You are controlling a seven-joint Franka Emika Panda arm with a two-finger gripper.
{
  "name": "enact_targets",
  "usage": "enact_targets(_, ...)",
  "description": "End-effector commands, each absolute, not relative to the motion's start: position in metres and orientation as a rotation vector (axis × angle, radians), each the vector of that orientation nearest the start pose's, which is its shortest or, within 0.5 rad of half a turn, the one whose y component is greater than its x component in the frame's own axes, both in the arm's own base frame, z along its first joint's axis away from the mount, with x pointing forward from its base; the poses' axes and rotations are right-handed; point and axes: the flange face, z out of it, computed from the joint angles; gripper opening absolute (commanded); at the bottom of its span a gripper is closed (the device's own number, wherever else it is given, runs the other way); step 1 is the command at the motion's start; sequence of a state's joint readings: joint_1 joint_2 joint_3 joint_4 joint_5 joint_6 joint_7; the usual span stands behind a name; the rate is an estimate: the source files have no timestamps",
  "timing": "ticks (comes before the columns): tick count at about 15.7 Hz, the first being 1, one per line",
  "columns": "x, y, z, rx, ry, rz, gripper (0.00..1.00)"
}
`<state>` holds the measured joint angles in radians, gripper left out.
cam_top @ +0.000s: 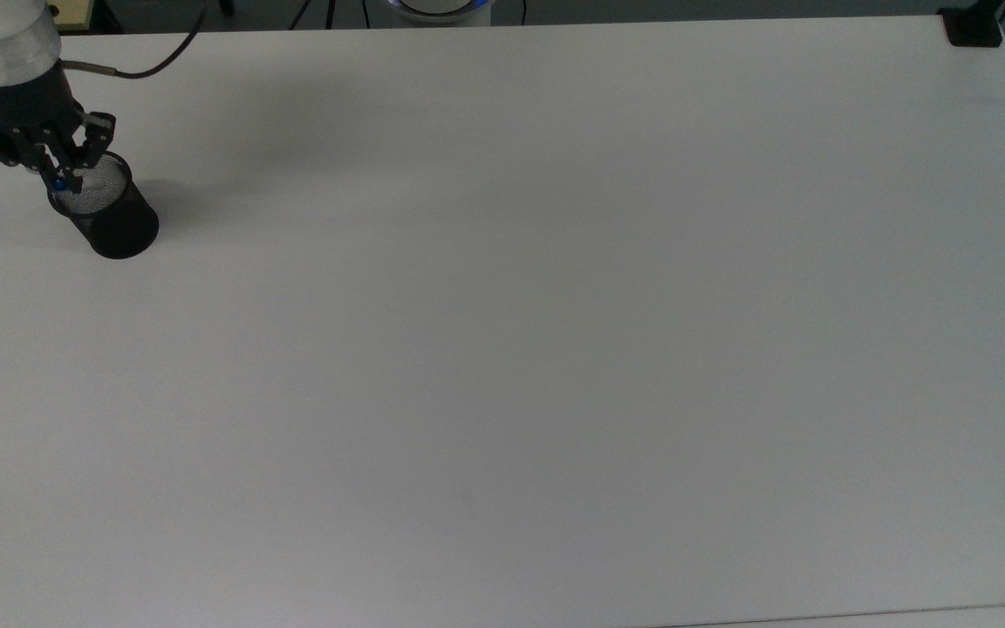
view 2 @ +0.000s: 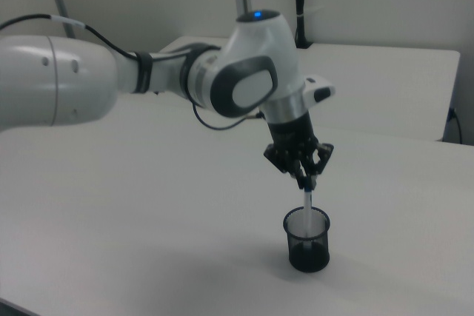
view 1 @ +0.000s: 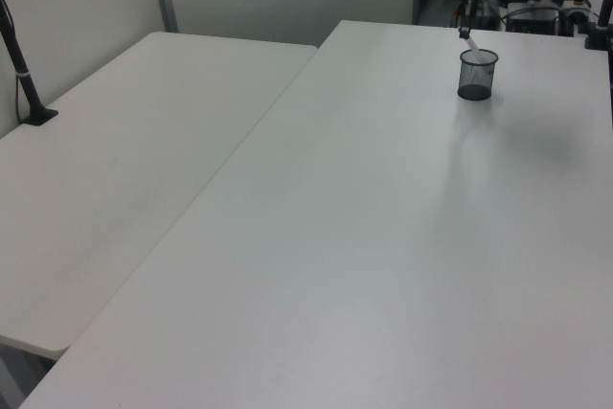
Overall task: Remove the marker
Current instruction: 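Lift the marker up out of the pen cup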
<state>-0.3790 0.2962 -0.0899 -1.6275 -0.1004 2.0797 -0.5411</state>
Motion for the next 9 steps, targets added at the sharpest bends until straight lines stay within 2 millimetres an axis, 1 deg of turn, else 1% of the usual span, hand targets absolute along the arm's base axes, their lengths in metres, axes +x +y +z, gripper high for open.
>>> enact_targets(1,0.584,-0.29,0.517,-3.247,-0.162,-0.156,0.08)
enact_targets(2,0.581,-0.288,0.532,-3.234,-0.152,-0.17,0.08)
enact_targets(3,0.577,-0.285,0.541,-3.221,-0.149,-0.167,0.08)
enact_targets(5,0.57,-0.272,0.549,-3.195,-0.18,-0.1,0.08)
enact_targets(7,0.572,-0.255,0.539,-3.165,-0.211,-0.017,0.08)
enact_targets(8,0.578,-0.242,0.531,-3.155,-0.235,0.009,0.08)
enact_targets(9,0.58,-0.233,0.522,-3.147,-0.254,0.033,0.08)
